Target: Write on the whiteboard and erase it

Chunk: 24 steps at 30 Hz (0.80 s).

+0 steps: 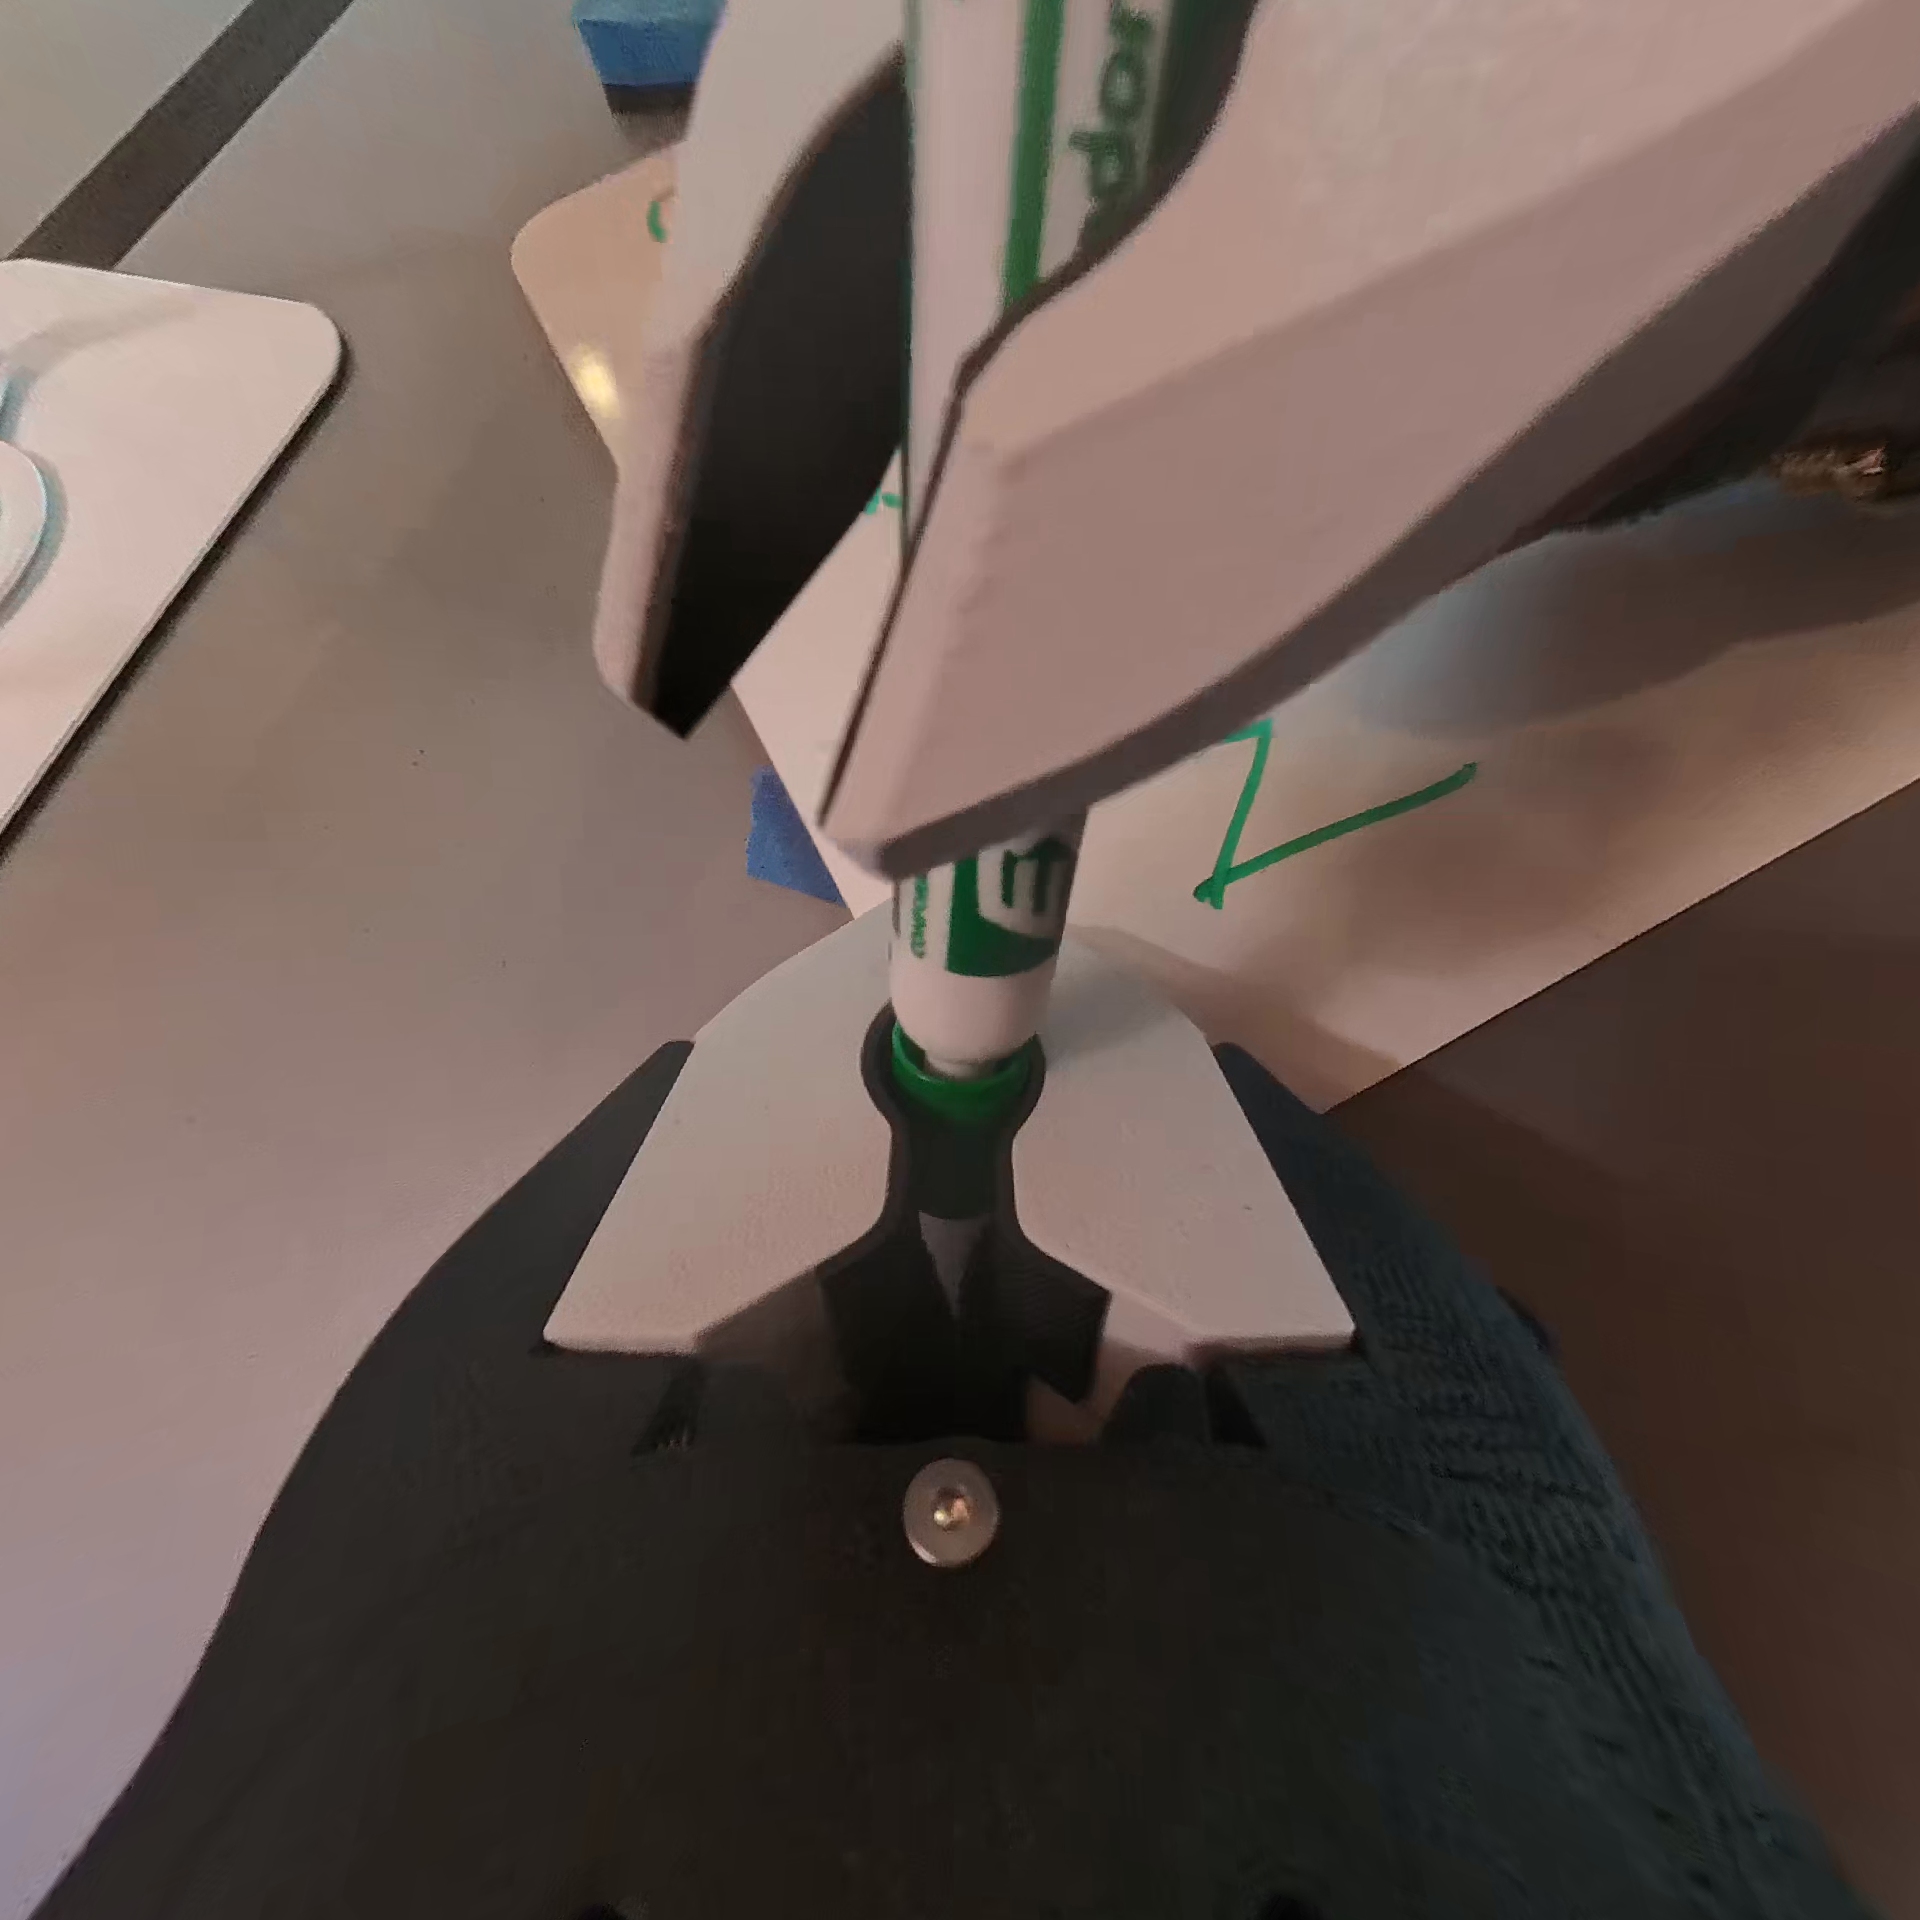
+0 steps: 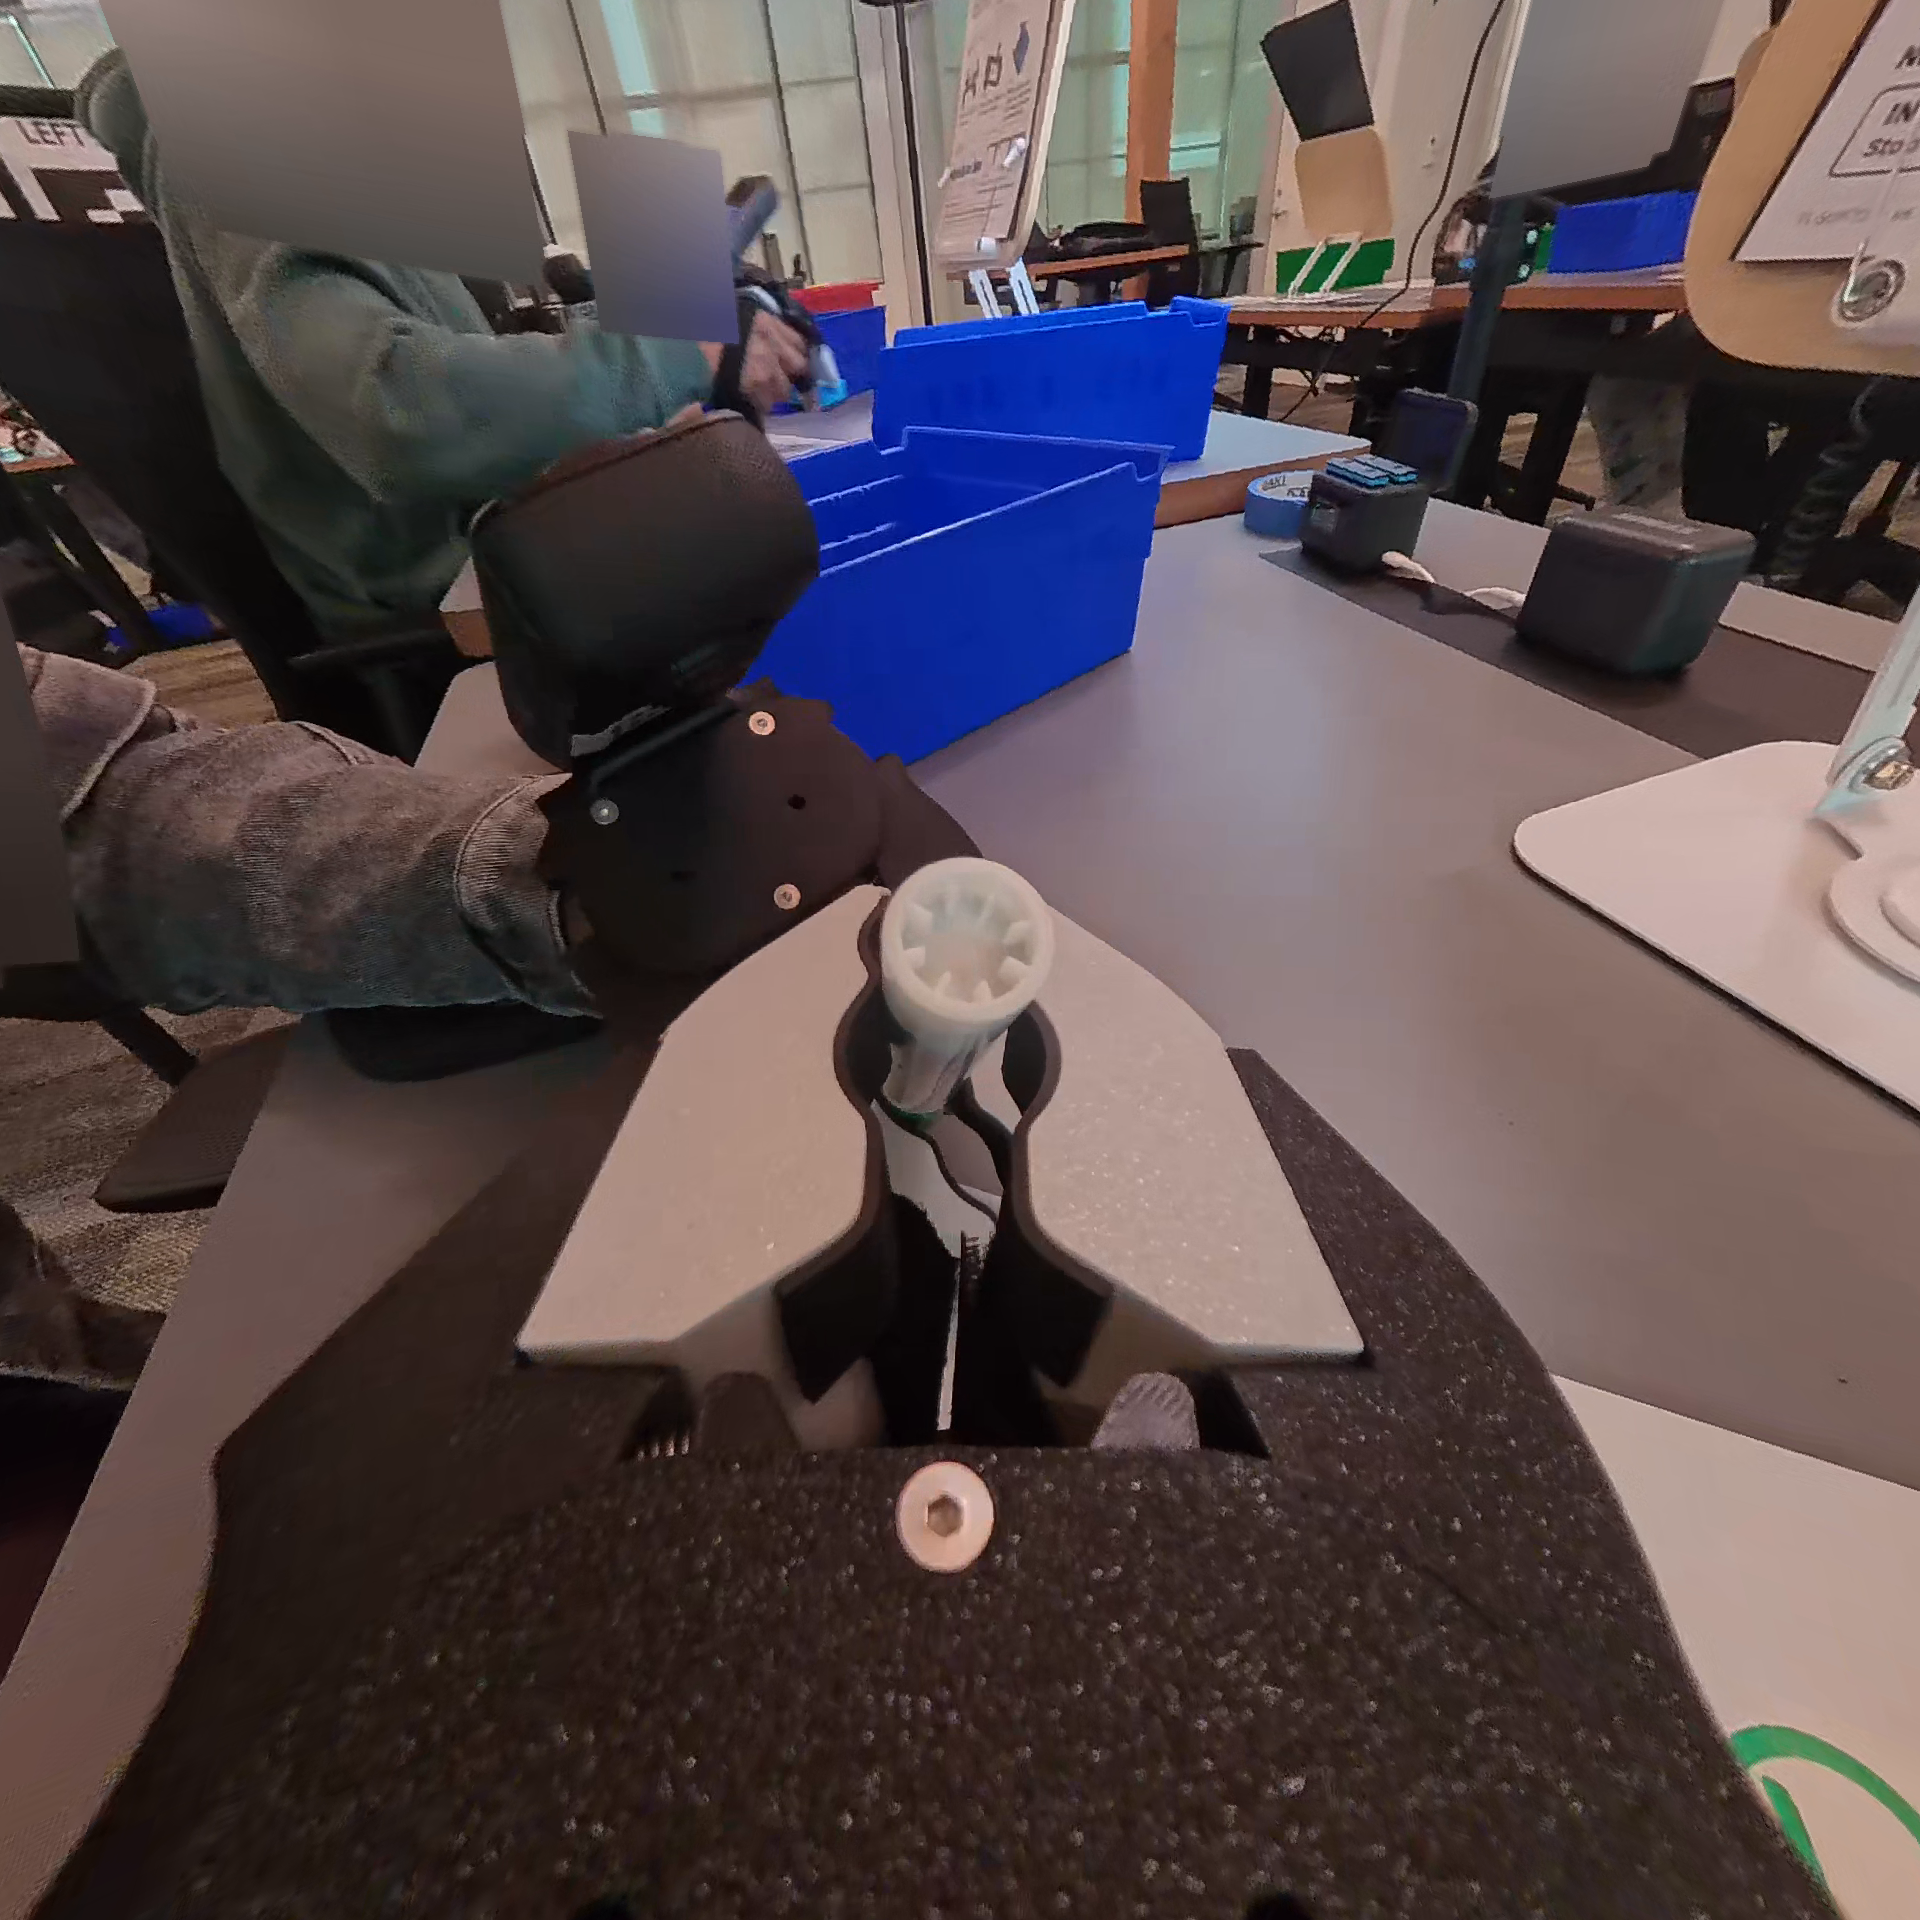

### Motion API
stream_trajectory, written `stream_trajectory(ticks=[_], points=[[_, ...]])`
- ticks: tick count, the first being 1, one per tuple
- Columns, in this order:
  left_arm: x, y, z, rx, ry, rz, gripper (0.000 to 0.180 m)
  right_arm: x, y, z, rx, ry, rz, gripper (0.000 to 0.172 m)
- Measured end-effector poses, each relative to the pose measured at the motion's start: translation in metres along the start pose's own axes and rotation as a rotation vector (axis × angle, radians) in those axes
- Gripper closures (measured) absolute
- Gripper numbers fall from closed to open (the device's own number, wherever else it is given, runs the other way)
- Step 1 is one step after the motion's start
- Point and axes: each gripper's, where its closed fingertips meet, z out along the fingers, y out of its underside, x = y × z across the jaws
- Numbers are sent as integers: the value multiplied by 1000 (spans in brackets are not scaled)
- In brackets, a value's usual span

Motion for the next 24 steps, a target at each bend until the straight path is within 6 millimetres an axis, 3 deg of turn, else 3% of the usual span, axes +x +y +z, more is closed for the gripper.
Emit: stream_trajectory(ticks=[11,14,17,20,22,24], points=[[2,2,2,-13,12,11,172,1,1,4,-7,2,38,152],[-3,-14,0,64,-16,21,168,8,-10,-4,98,-6,129,152],[-16,-30,-12,164,-87,53,131,28,-40,-28,333,-3,311,152],[-13,-41,-16,241,-111,72,112,36,-43,-36,424,-39,449,152],[-11,-47,-16,262,-160,141,122,34,-40,-31,441,-88,542,152],[-17,-47,-19,268,-223,172,157,33,-39,-30,452,-109,571,152]])
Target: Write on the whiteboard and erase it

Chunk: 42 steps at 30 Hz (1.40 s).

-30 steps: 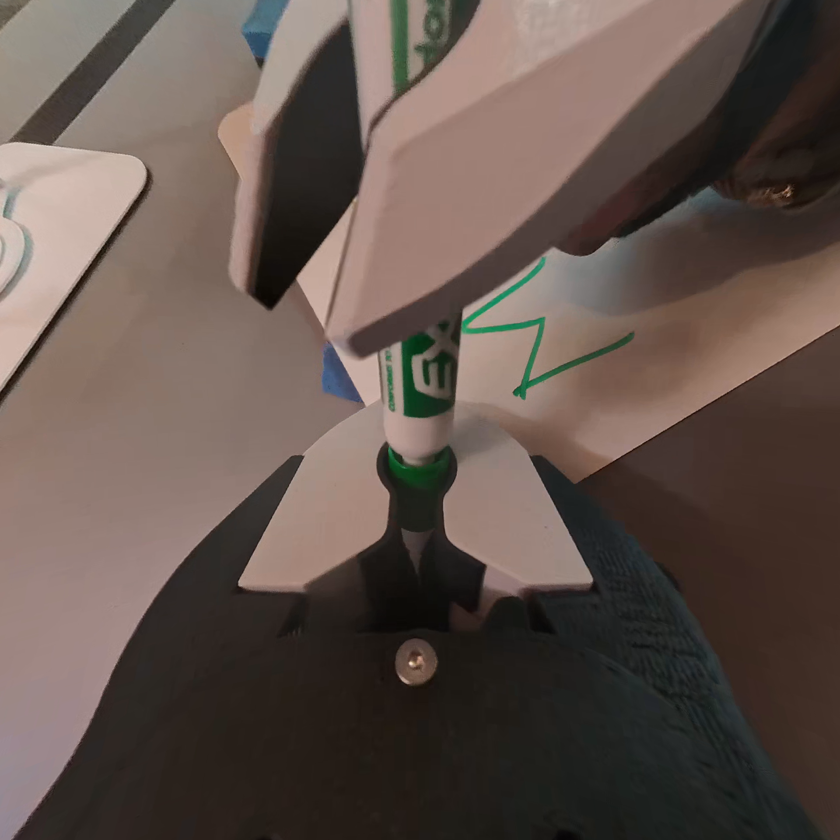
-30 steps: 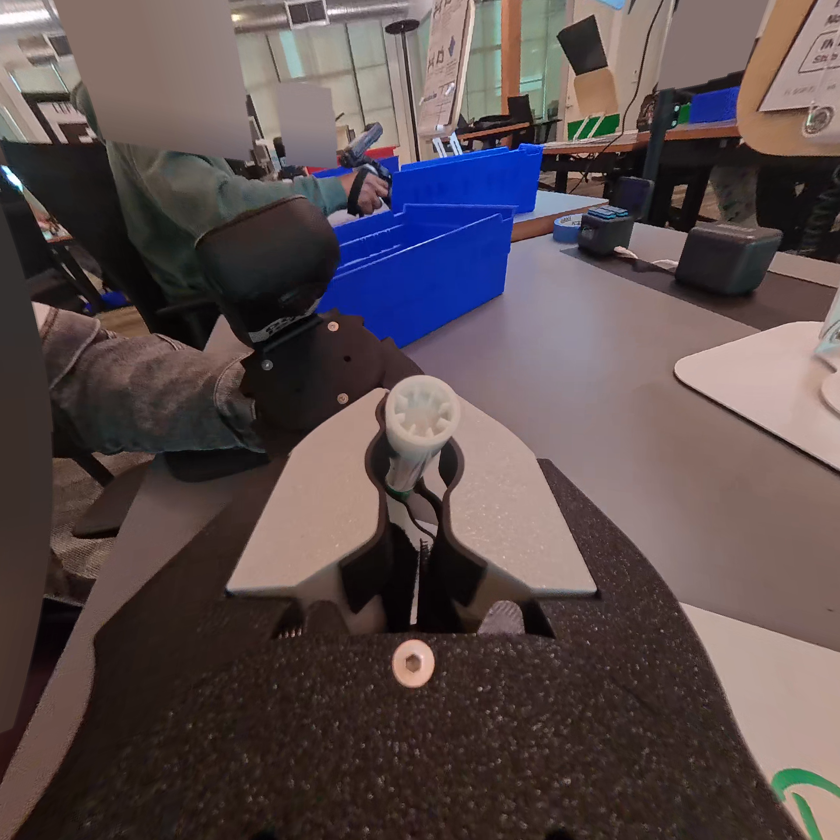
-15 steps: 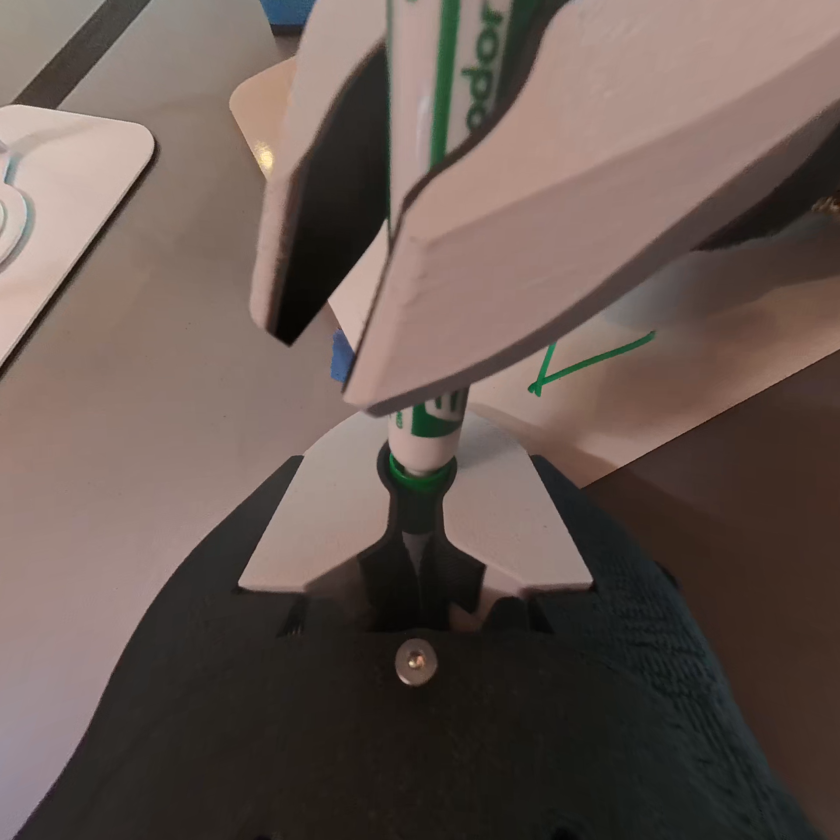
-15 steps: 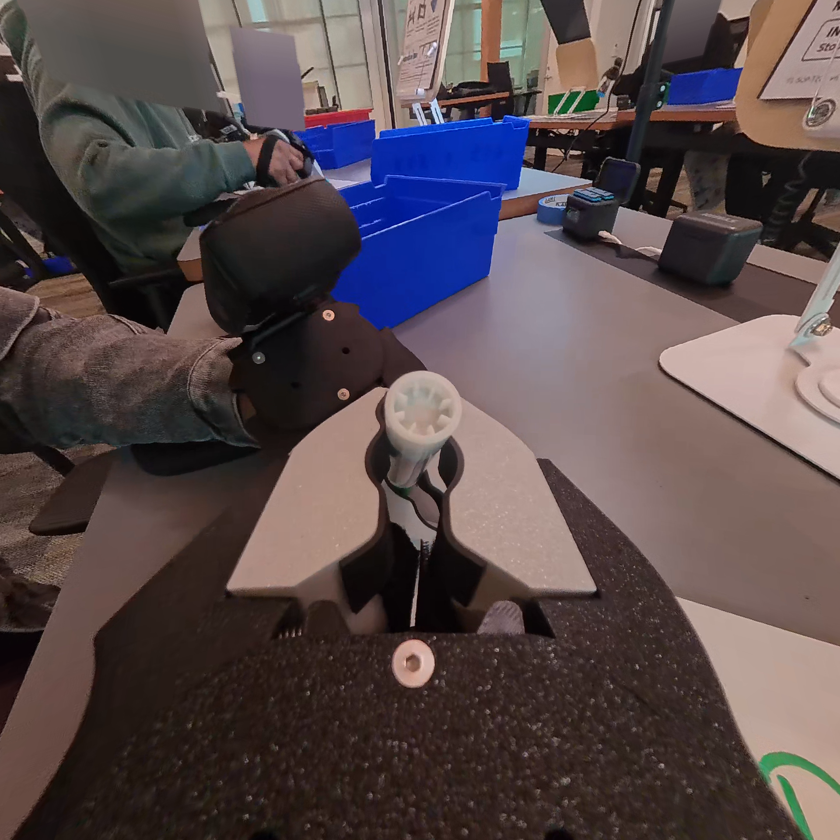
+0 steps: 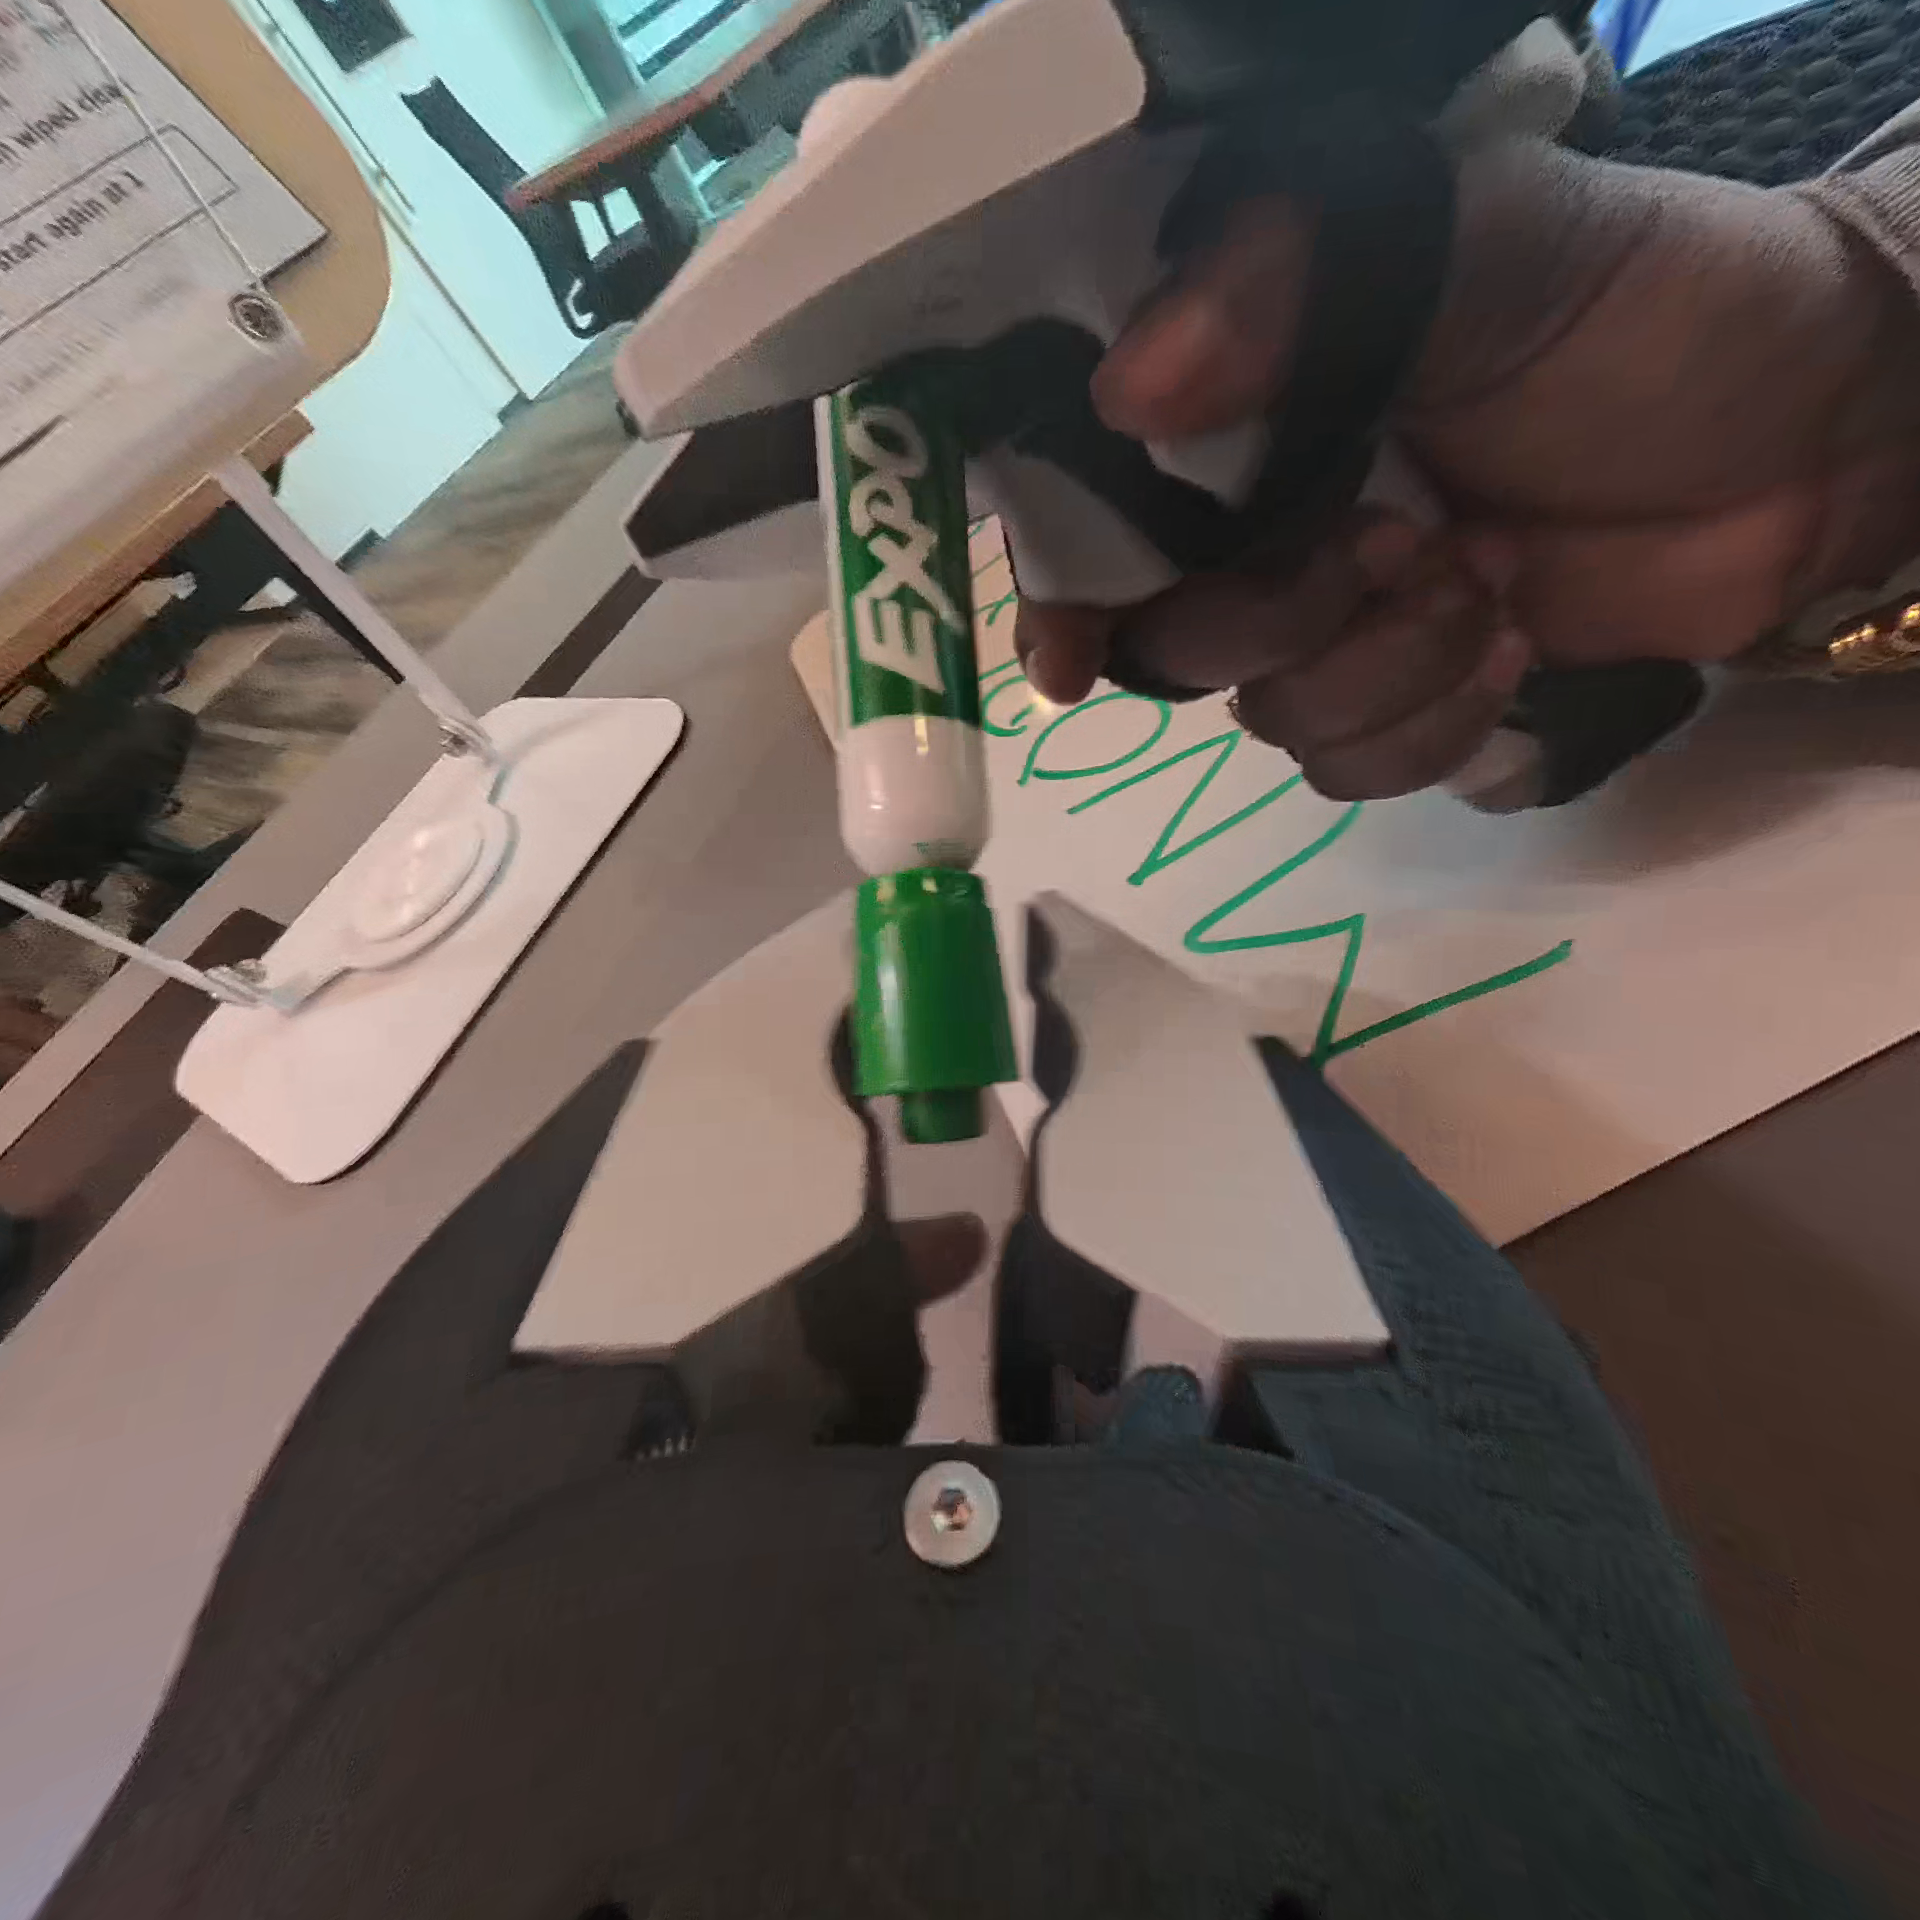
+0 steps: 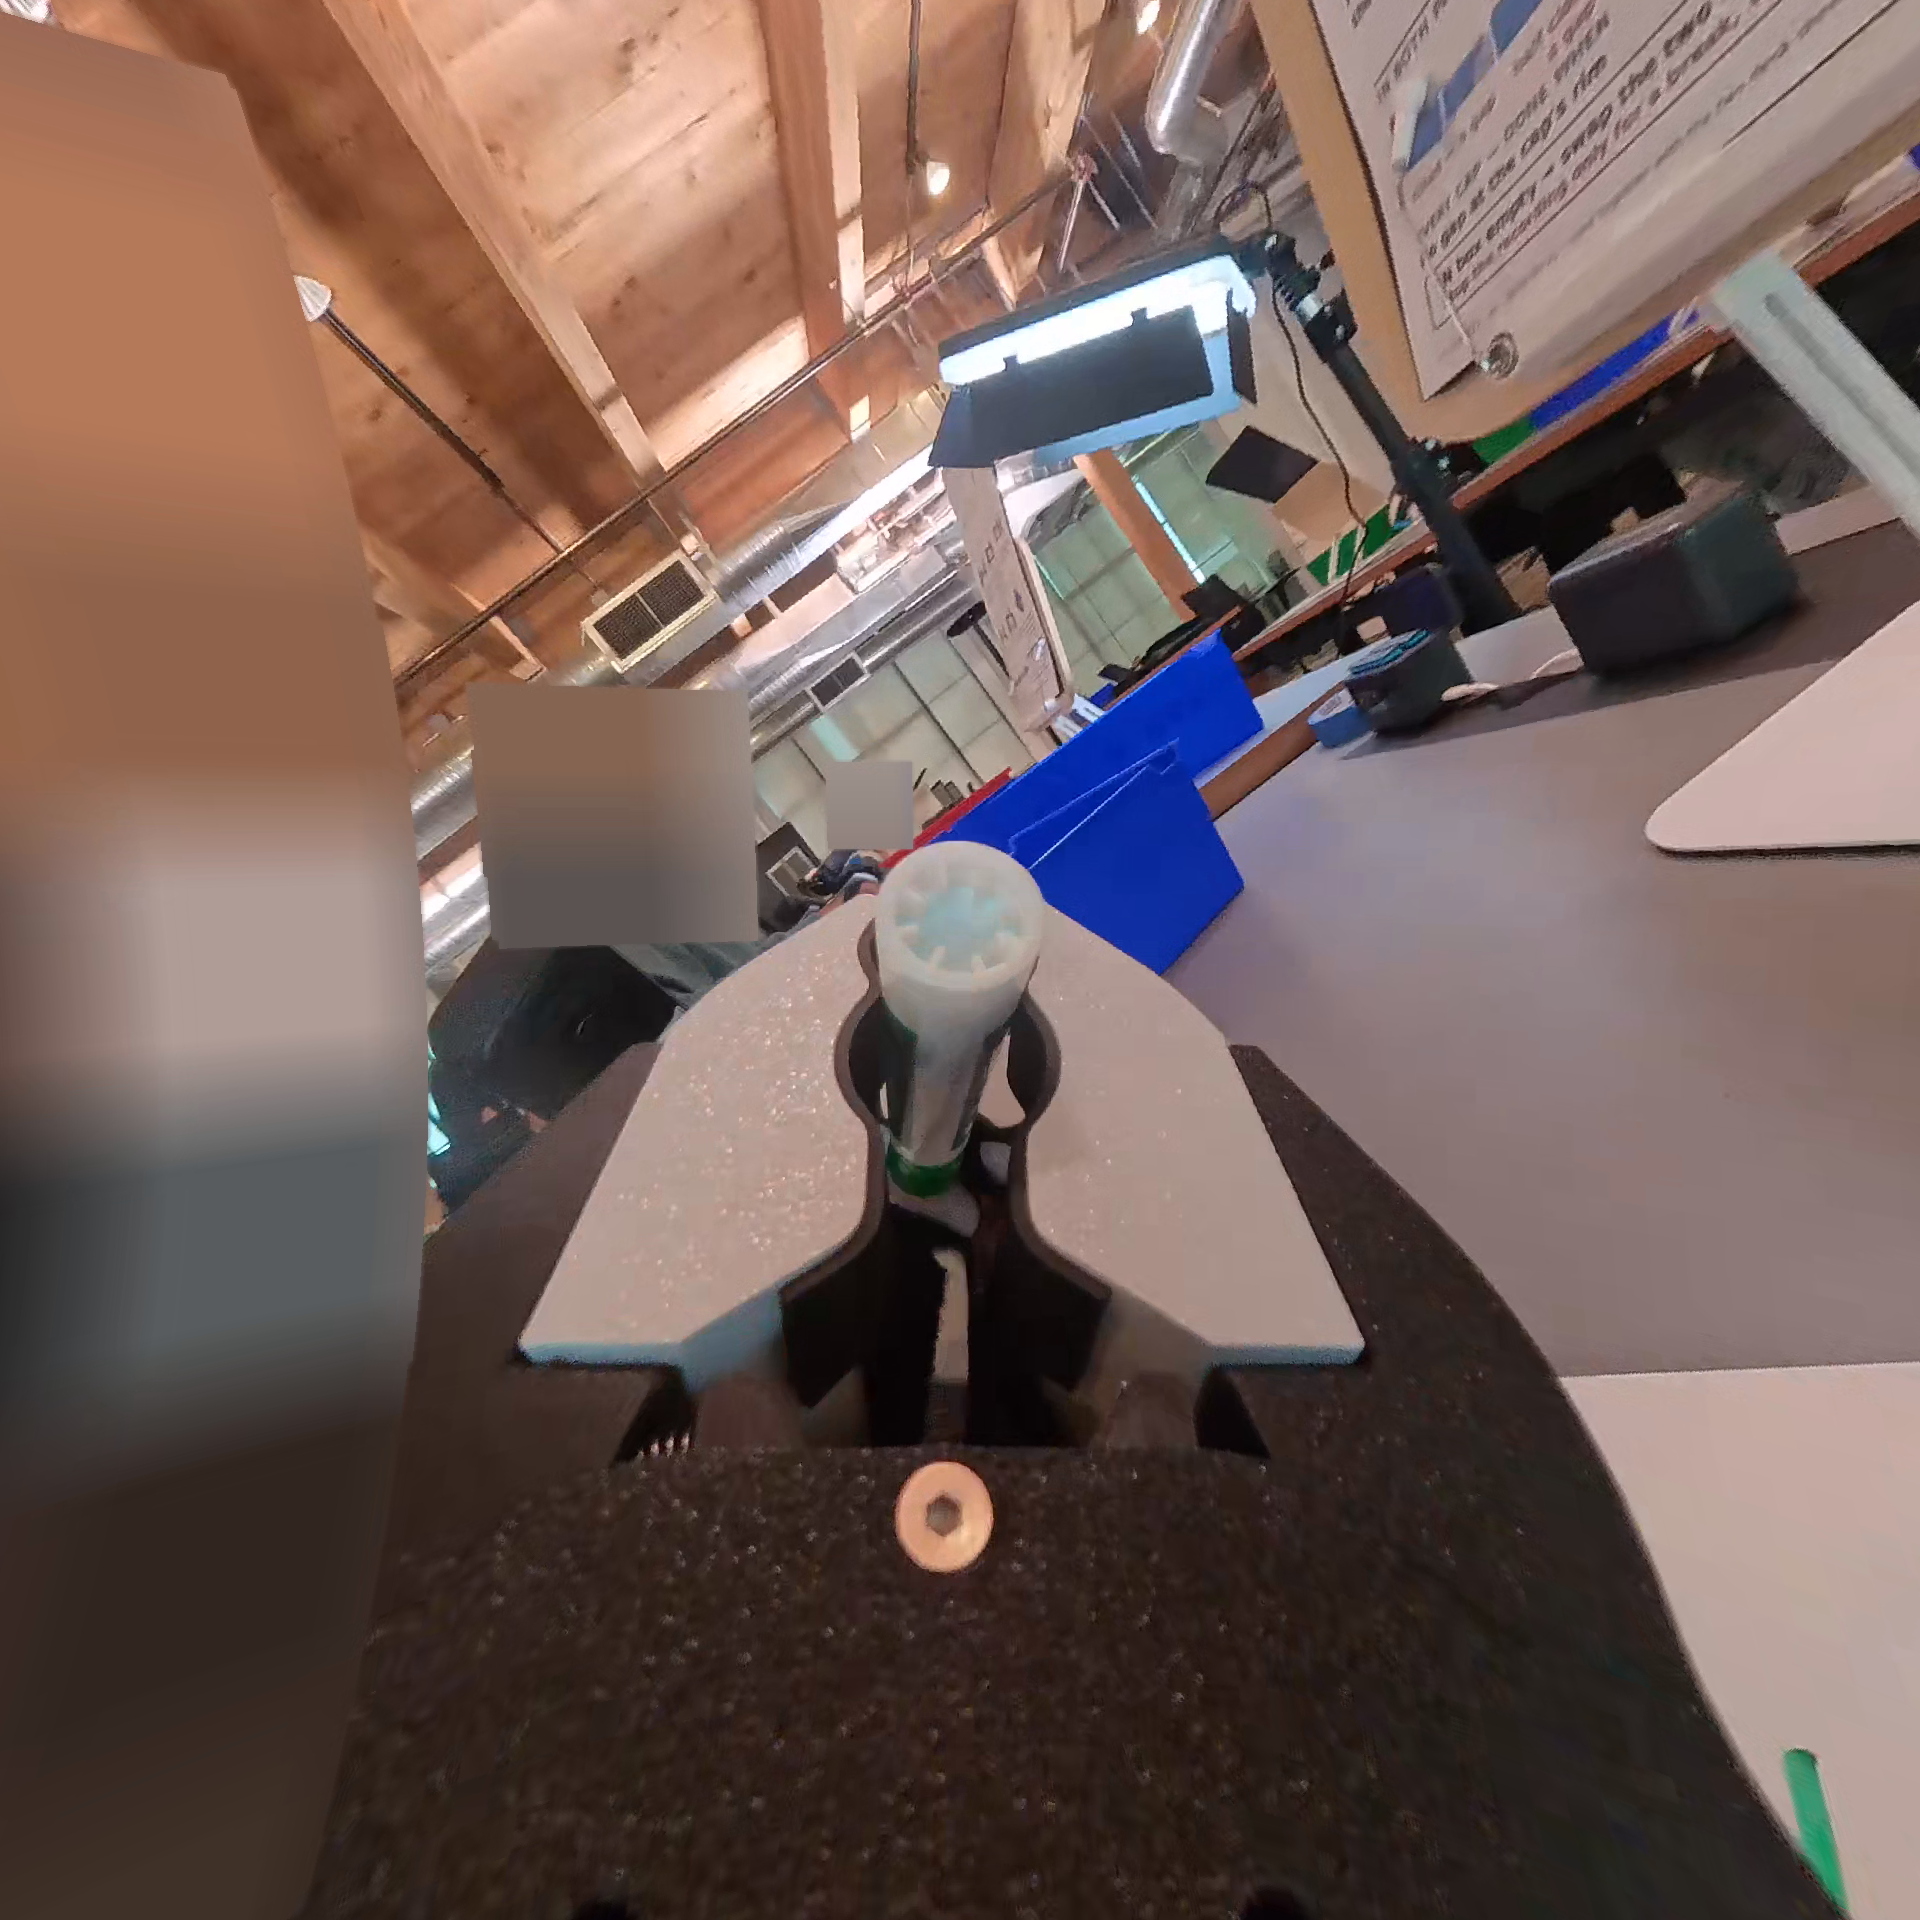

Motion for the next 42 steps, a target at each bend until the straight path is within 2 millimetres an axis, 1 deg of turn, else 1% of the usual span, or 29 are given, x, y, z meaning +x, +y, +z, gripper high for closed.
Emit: stream_trajectory(ticks=[1,5,7,9,13,16,18,21,23,28,30,33,35,39,40,42], points=[[-1,0,-1,0,7,-15,168,0,1,1,-10,3,-8,152],[7,6,-2,-26,103,-99,173,-6,5,4,-54,25,-145,152],[15,11,-2,-47,182,-178,174,-8,9,5,-96,36,-232,152],[21,16,-2,-64,238,-218,175,-8,16,6,-152,48,-306,152],[23,30,-1,-144,242,-183,176,-4,28,5,-248,57,-337,152],[30,41,0,-214,260,-105,176,-4,37,4,-328,57,-355,152],[35,46,1,-255,269,-57,180,-5,42,5,-353,58,-372,152],[30,47,0,-257,260,-115,180,-4,43,5,-361,74,-383,153],[31,47,0,-258,257,-96,180,-3,45,4,-371,70,-377,152],[31,47,0,-259,272,-118,180,-2,46,6,-359,75,-368,152],[31,47,0,-258,273,-117,180,-3,48,6,-374,77,-375,153],[32,47,0,-257,269,-100,180,-1,52,5,-388,55,-323,153],[32,47,0,-257,270,-100,180,0,55,7,-406,59,-334,153],[28,48,1,-262,210,-78,180,3,68,8,-462,95,-392,153],[26,47,1,-256,193,-68,180,3,68,8,-463,96,-397,153],[18,42,4,-230,134,-42,180,2,62,10,-421,102,-415,154]])
